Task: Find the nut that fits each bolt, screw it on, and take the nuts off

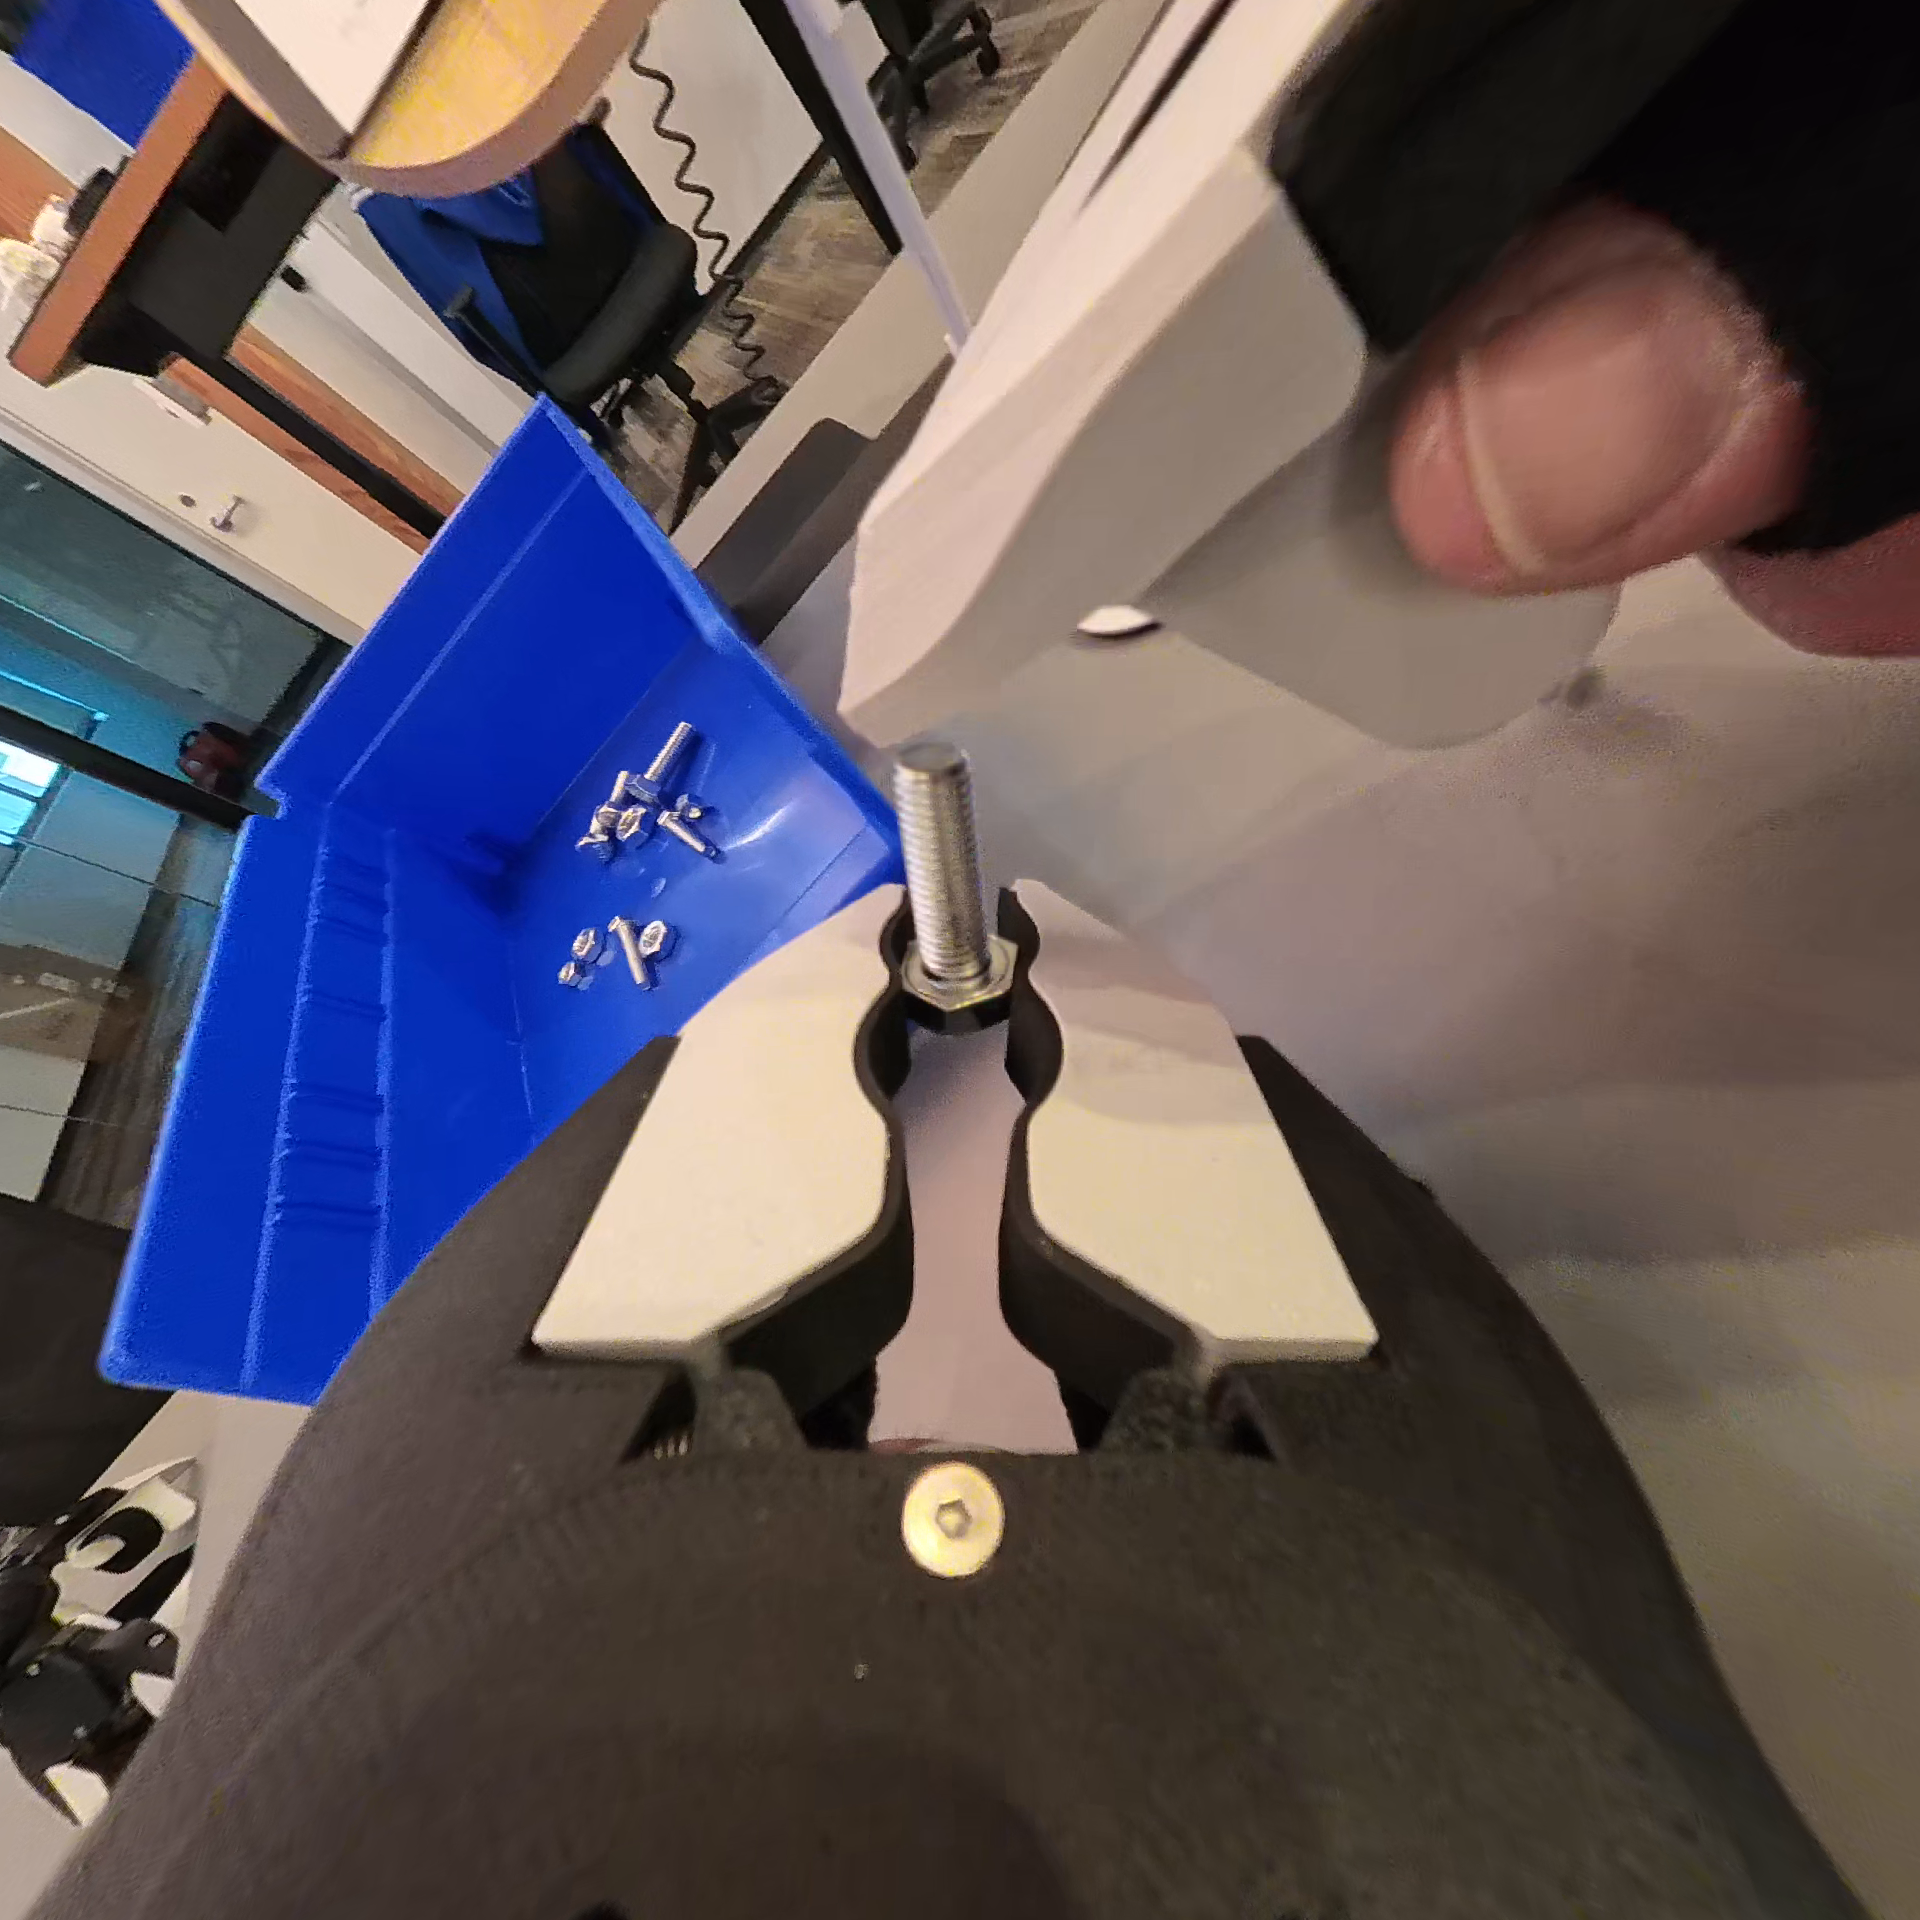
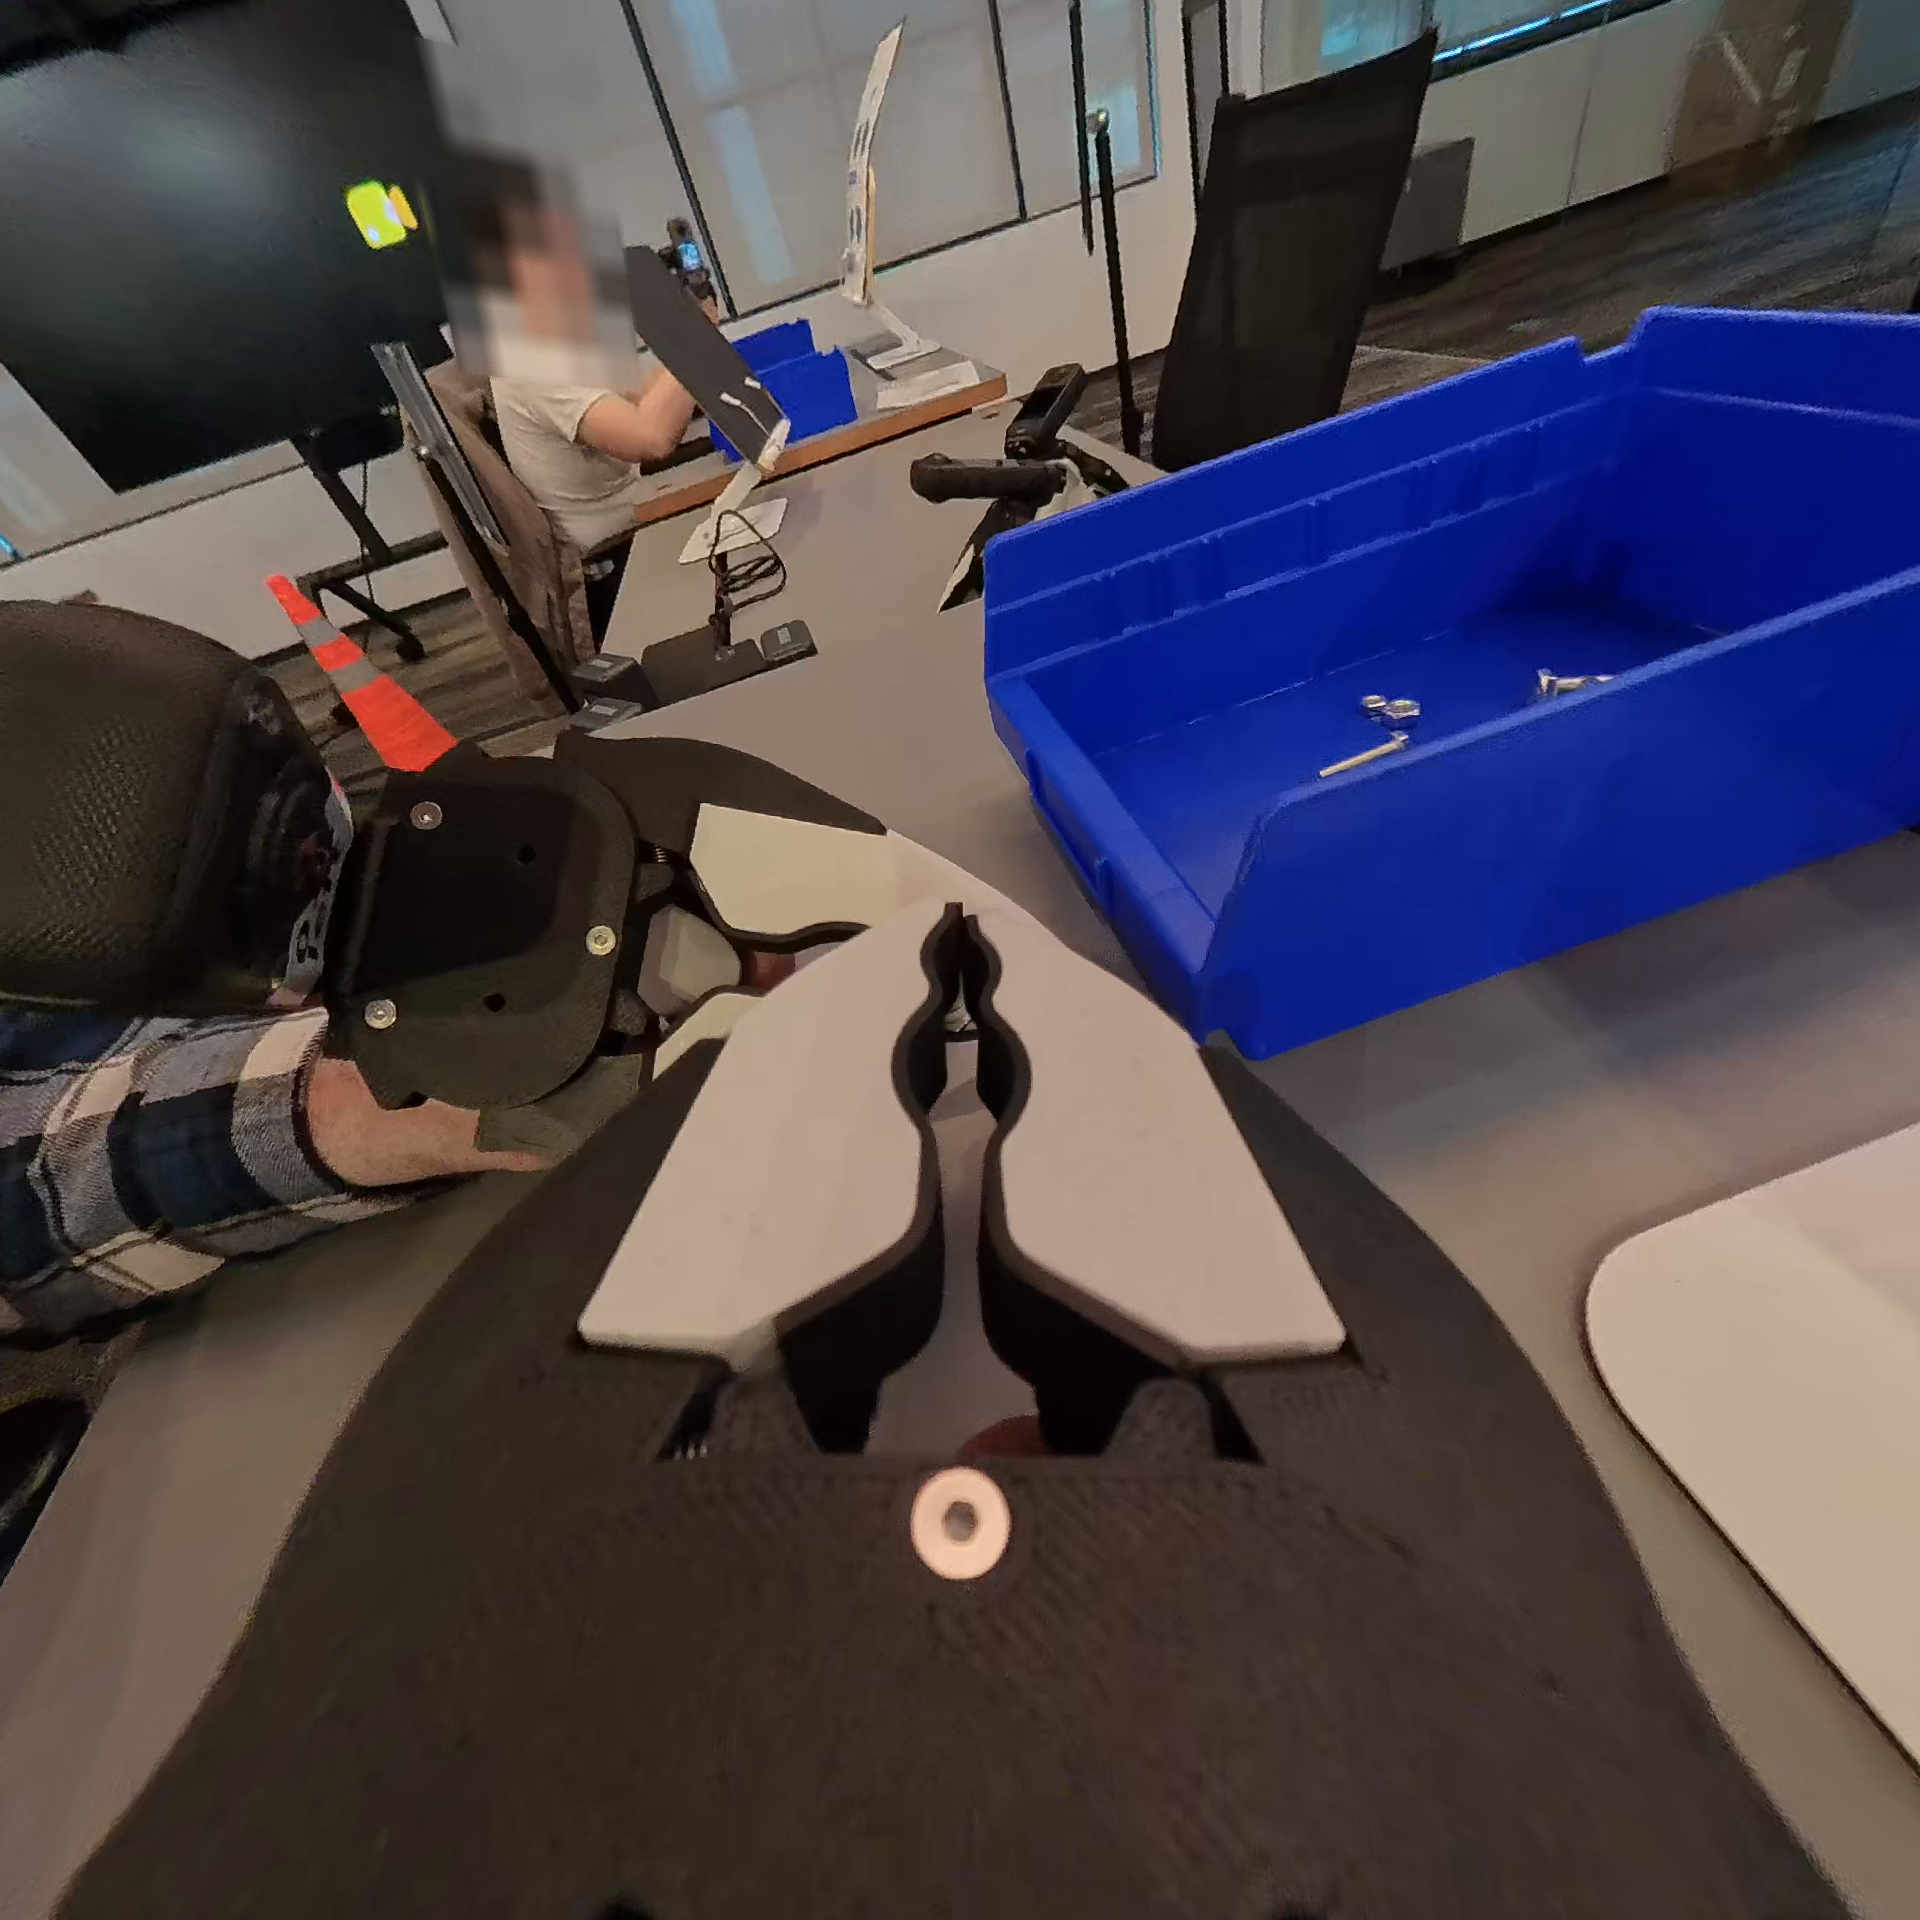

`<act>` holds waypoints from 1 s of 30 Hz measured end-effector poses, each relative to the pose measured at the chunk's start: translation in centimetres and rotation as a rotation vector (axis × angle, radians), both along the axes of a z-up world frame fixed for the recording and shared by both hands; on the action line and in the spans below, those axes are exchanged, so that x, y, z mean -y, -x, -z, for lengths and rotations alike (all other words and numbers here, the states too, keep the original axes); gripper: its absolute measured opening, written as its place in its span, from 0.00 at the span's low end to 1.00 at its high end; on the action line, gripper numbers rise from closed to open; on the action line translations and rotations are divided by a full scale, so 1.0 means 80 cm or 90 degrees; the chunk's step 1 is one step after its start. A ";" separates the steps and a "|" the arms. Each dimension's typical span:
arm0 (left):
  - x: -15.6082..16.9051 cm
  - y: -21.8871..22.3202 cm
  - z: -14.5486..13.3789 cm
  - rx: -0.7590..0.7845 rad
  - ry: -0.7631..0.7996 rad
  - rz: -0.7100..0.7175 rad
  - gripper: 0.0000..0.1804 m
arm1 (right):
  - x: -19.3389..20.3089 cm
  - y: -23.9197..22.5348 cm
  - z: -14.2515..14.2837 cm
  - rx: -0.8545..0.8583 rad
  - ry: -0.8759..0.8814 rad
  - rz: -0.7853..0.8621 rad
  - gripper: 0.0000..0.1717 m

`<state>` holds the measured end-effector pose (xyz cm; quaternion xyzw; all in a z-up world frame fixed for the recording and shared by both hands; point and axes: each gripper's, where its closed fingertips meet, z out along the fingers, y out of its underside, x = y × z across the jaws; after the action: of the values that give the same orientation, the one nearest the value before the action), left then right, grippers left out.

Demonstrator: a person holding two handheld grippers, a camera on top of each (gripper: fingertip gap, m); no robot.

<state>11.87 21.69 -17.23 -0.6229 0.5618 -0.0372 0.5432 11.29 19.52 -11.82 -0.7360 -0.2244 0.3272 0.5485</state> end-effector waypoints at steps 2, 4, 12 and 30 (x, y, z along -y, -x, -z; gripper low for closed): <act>0.001 -0.001 0.004 -0.005 0.010 0.003 0.08 | 0.003 -0.005 0.001 -0.006 -0.006 -0.001 0.00; 0.001 -0.001 0.008 -0.010 0.014 0.003 0.08 | 0.003 -0.020 -0.004 -0.038 -0.012 0.004 0.00; 0.002 -0.003 0.012 0.002 0.044 0.020 0.08 | 0.012 -0.099 -0.017 -0.100 0.029 -0.056 0.00; 0.024 -0.012 0.021 0.010 0.122 0.116 0.08 | 0.047 -0.098 0.133 0.455 0.070 -0.264 0.16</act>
<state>12.84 19.75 -18.88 -0.6183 0.6052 -0.1449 0.4801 19.10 15.73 -22.47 -0.7705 -0.5265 0.1661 0.3186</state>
